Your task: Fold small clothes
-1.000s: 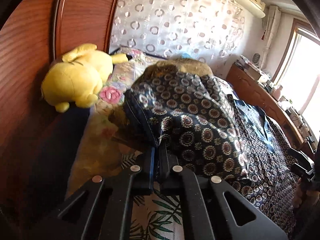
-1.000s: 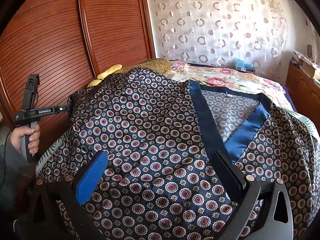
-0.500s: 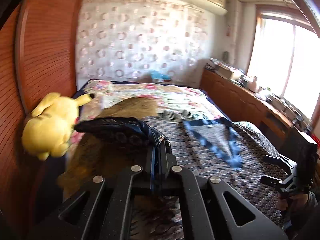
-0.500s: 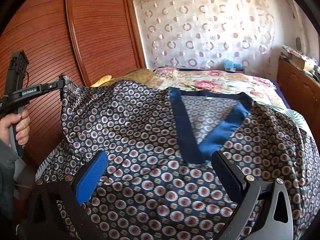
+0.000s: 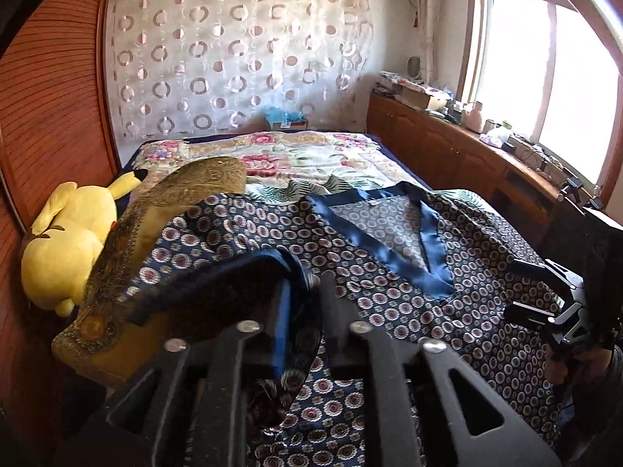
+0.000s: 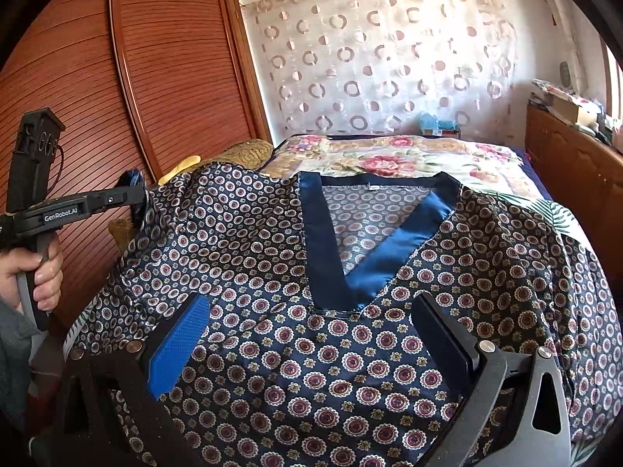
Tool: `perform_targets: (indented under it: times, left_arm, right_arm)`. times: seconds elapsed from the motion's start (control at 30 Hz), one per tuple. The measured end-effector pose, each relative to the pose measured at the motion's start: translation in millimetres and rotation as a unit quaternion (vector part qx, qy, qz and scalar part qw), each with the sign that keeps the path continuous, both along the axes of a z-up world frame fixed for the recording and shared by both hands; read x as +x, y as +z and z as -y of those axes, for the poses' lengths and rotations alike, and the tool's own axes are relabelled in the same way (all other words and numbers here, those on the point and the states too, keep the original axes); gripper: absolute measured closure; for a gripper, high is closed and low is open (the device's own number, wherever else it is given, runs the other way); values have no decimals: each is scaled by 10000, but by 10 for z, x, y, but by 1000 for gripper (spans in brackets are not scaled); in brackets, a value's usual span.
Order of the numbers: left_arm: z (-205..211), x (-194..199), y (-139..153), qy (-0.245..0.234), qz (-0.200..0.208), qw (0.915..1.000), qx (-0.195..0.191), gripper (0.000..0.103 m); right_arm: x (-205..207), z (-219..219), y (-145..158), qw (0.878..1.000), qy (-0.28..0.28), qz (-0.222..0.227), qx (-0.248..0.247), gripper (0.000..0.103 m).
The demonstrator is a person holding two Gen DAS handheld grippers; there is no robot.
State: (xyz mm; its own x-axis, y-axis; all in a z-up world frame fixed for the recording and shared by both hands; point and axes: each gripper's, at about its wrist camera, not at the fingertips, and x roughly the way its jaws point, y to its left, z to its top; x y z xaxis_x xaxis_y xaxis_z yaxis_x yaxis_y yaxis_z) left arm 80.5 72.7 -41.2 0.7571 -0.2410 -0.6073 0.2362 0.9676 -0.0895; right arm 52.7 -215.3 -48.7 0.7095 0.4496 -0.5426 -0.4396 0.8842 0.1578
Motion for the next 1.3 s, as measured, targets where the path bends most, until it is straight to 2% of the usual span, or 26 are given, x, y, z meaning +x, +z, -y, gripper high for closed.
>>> perform_targets:
  times: [0.03, 0.1, 0.17, 0.23, 0.3, 0.37, 0.57, 0.7, 0.93, 1.07, 1.13, 1.2, 1.3]
  left_arm:
    - [-13, -13, 12, 22, 24, 10000, 12, 74]
    - [-47, -57, 29, 87, 75, 9999, 22, 62]
    - [-94, -117, 45, 162, 126, 9998, 21, 59]
    - [-156, -191, 56, 243, 192, 9995, -1, 49]
    - [-258, -285, 66, 353, 271, 9990, -32, 30]
    - [-347, -364, 87, 447, 354, 9983, -94, 22]
    - [-678, -574, 132, 858, 529, 9948, -148, 22]
    - [-893, -685, 158, 1164, 603, 9913, -135, 22]
    - [-1103, -809, 134, 1438, 620, 9876, -94, 22]
    - [-1145, -839, 86, 1496, 604, 9869, -86, 22]
    - [-1155, -836, 60, 1494, 580, 9870, -89, 22]
    - [-1147, -819, 37, 1481, 547, 9874, -72, 22]
    - [-1120, -808, 19, 1453, 538, 9879, -50, 22]
  right_arm:
    - [0, -13, 10, 10000, 1, -8, -5, 0]
    - [6, -17, 56, 10000, 19, -33, -10, 0]
    - [19, -56, 86, 10000, 66, -32, -50, 0]
    - [42, -104, 130, 9998, 131, 6, -132, 0]
    - [74, -172, 167, 9995, 240, 24, -195, 0]
    - [106, -269, 215, 9989, 407, 29, -230, 0]
    - [200, -740, 391, 9934, 1089, 114, -344, 3]
    - [234, -1131, 408, 9852, 1663, 130, -398, 12]
    - [393, -1944, 286, 9616, 2689, -61, -553, 27]
    - [488, -2371, 163, 9493, 2999, -82, -936, 37]
    - [545, -2512, 89, 9455, 3033, -84, -1185, 54]
    - [589, -2623, 24, 9405, 3106, -102, -1378, 64]
    - [569, -2791, 11, 9308, 3338, -22, -1487, 89]
